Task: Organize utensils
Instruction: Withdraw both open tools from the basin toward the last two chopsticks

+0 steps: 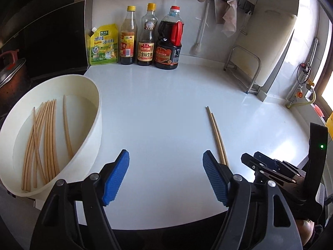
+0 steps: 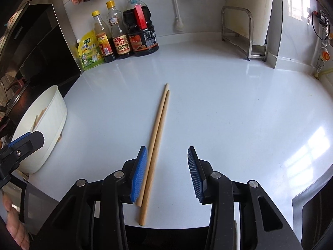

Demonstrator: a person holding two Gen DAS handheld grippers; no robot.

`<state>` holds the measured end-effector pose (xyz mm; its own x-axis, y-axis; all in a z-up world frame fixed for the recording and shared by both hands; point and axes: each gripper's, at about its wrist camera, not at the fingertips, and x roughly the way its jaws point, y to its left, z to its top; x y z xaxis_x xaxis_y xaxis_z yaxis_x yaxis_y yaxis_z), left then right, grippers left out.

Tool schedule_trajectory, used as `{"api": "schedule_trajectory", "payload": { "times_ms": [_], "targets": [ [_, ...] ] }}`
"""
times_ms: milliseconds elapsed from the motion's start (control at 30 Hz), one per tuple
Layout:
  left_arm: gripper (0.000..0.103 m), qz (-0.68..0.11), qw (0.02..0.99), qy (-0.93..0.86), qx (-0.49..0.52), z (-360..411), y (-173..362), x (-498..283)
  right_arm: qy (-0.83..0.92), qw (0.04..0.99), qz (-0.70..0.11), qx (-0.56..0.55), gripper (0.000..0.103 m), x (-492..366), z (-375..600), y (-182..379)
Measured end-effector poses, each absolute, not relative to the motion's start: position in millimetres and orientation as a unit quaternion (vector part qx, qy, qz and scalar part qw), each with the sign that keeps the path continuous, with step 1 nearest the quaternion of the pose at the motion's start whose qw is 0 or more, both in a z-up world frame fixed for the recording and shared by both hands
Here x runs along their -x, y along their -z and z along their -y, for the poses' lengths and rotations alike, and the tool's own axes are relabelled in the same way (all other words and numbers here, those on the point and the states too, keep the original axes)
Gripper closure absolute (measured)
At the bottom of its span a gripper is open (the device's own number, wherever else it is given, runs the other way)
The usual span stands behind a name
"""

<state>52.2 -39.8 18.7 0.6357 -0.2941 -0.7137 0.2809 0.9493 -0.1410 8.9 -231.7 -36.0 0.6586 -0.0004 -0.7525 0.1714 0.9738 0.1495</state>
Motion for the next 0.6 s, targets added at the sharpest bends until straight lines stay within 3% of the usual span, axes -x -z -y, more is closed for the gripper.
{"api": "schedule_trajectory", "payload": {
  "times_ms": [600],
  "targets": [
    [0.031, -0.426, 0.893, 0.146, 0.012, 41, 7, -63, 0.063, 0.898, -0.432, -0.055, 0.064, -25, 217, 64]
  ]
}}
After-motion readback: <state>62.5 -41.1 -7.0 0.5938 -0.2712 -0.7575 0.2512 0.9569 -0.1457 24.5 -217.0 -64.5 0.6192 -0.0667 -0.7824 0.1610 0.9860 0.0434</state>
